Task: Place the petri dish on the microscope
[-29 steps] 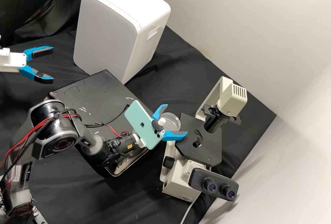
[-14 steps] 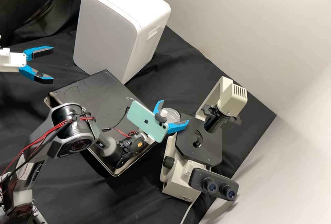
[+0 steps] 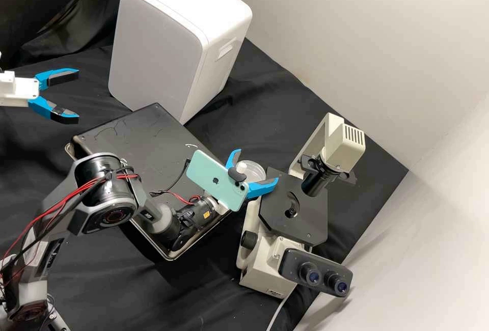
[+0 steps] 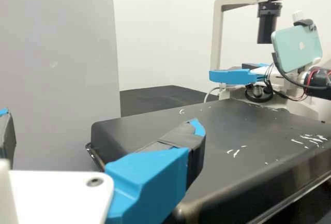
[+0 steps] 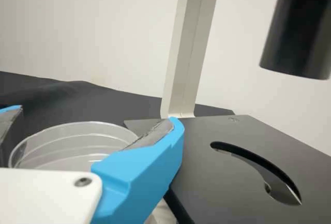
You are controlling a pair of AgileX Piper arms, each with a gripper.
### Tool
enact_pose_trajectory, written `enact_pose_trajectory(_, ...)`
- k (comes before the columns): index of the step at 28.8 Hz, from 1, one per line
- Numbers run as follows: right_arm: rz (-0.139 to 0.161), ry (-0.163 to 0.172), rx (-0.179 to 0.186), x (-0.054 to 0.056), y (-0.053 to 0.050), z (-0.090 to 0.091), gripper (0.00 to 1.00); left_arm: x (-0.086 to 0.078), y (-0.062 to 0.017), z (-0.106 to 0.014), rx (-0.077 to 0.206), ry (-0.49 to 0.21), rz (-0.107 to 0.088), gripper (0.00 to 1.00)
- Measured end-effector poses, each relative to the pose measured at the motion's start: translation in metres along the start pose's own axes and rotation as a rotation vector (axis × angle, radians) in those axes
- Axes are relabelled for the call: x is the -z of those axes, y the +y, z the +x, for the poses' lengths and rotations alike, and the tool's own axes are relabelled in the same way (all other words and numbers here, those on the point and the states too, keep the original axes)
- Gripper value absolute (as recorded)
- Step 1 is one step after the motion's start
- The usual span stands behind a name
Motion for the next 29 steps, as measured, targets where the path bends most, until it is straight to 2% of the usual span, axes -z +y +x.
enact_pose_trajectory(2, 0.001, 0.01, 0.003, -0.002, -0.002, 0.004, 0.0, 0.0, -0.0001, 0.0, 0.001, 0.002, 0.001, 1.0)
enact_pose_trajectory(4, 0.0, 0.069, -0.019, 0.0, -0.007, 0.021, 0.0, 0.001, -0.0005, 0.0, 0.006, 0.003, 0.001, 1.0)
enact_pose_trajectory(5, -0.003, 0.076, -0.018, 0.0, -0.011, 0.027, 0.0, 0.001, -0.001, 0.0, 0.012, 0.004, 0.001, 1.0)
enact_pose_trajectory(6, -0.011, 0.051, -0.043, -0.004, -0.011, 0.031, 0.0, 0.001, -0.0018, 0.0, 0.021, 0.007, 0.002, 1.0)
enact_pose_trajectory(7, 0.009, 0.01, -0.09, -0.009, -0.007, 0.034, 0.0, 0.002, -0.0021, 0.0, 0.025, 0.01, 0.003, 1.0)
enact_pose_trajectory(8, 0.055, -0.053, -0.168, -0.016, 0.001, 0.035, 0.0, 0.002, -0.003, 0.0, 0.036, 0.011, 0.003, 1.0)
enact_pose_trajectory(10, 0.103, -0.122, -0.252, -0.025, 0.011, 0.034, 0.0, 0.002, -0.003, 0.0, 0.036, 0.009, 0.004, 1.0)
enact_pose_trajectory(12, 0.13, -0.16, -0.298, -0.03, 0.016, 0.033, 0.0, 0.001, -0.0032, 0.0, 0.038, 0.004, 0.006, 1.0)
enact_pose_trajectory(13, 0.138, -0.167, -0.307, -0.03, 0.017, 0.033, 0.0, 0.001, -0.0032, 0.0, 0.038, 0.003, 0.007, 1.0)
enact_pose_trajectory(29, 0.137, -0.163, -0.31, -0.029, 0.018, 0.032, 0.0, 0.001, -0.0032, 0.0, 0.038, 0.003, 0.007, 1.0)
